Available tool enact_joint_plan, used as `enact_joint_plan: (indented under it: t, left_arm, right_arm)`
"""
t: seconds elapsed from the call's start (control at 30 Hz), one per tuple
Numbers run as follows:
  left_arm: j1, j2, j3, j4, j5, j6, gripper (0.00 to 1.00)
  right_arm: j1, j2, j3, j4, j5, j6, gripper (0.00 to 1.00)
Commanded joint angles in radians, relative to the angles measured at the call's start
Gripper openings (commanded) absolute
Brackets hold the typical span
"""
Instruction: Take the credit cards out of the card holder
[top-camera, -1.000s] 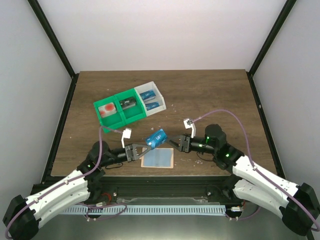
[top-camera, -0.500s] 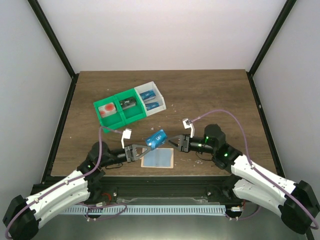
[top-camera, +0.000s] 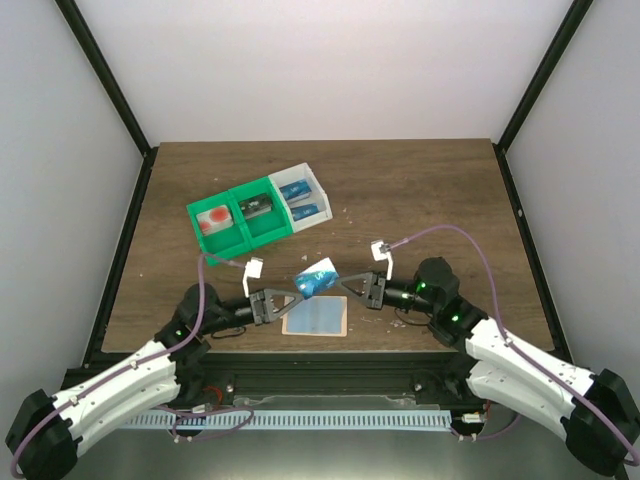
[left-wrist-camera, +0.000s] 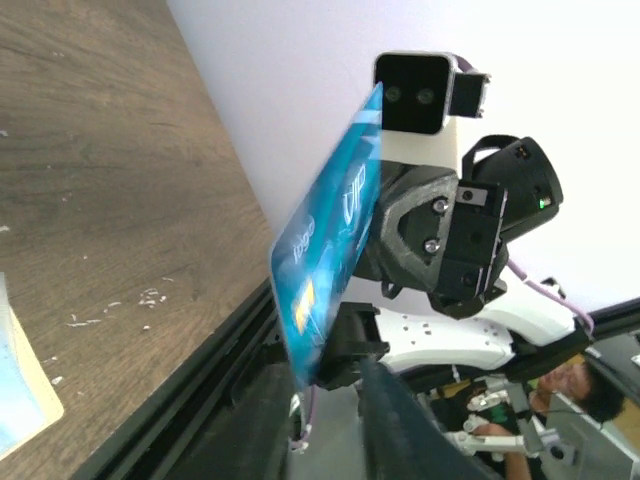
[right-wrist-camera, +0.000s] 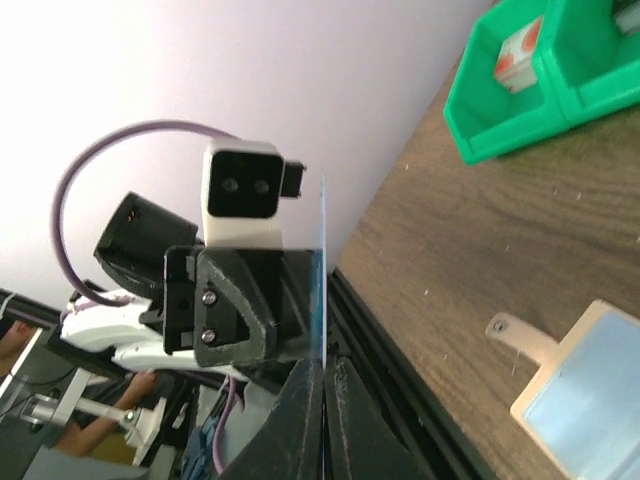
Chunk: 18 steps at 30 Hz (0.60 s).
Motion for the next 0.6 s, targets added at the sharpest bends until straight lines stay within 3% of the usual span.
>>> enact_joint_plan:
  t: [0.0,0.07,0.17,0.2,0.23,0.57]
  left_arm:
    - [0.004,-0.018,0.004,-0.035,-0.040,0.011,0.40]
    - [0.004,-0.021,0.024,-0.094,-0.060,0.027,0.58]
    - [0.004,-0.024,0.054,-0.185,-0.103,0.060,0.75]
    - [0.005,-0.024,0.066,-0.216,-0.120,0.066,0.93]
    - [0.005,-0.024,0.081,-0.252,-0.138,0.073,0.99]
    - [0.004,-0.077,0.291,-0.609,-0.338,0.244,1.00]
  right_arm:
    - [-0.010,-0.039,-0.017,0.097,0.048,0.023,0.00]
    - [-0.010,-0.041,-0.015,0.099,0.074,0.025,0.00]
    - [-0.012,-0.017,0.014,0.073,0.133,0.004,0.00]
    - [-0.015,-0.002,0.037,0.060,0.155,-0.005,0.00]
    - [-0.019,0.018,0.054,0.057,0.167,-0.014,0.00]
    - [-0.080,0.335,0.264,0.085,0.221,-0.091,0.01]
